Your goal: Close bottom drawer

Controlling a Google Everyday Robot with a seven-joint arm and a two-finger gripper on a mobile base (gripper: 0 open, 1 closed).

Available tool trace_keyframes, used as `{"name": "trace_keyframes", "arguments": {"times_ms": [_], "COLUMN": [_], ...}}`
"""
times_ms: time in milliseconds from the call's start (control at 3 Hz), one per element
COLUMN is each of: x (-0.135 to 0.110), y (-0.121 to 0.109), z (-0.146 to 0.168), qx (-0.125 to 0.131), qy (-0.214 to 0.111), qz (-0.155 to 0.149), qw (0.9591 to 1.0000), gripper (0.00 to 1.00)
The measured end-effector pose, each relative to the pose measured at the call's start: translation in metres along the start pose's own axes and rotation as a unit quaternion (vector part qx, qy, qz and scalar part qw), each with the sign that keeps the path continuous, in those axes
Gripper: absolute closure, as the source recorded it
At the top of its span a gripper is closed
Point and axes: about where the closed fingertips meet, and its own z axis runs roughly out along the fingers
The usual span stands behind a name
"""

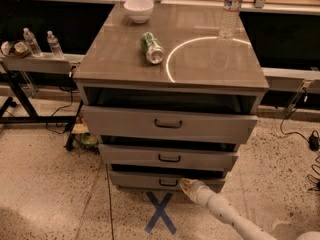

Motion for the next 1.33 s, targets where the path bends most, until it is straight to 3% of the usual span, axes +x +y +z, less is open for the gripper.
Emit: {"name": "trace_keyframes", "arguments": {"times_ms": [333, 667, 1000, 1333], "x": [0.002, 0.022, 0.023, 0.05], "y": [-0.001, 0.002, -0.009, -0.023], "z": [-0.001, -0.015, -0.031, -0.089], "qx": [0.0, -0.021, -0.051, -0.09], "qy": [0.003, 0.028, 0.057, 0.128], "qz": [0.002, 0.005, 0.0, -0.029], "qw": [1.0, 0.9994, 0.9971, 0.9873], "gripper": [1.0, 1.0, 1.0, 1.0]}}
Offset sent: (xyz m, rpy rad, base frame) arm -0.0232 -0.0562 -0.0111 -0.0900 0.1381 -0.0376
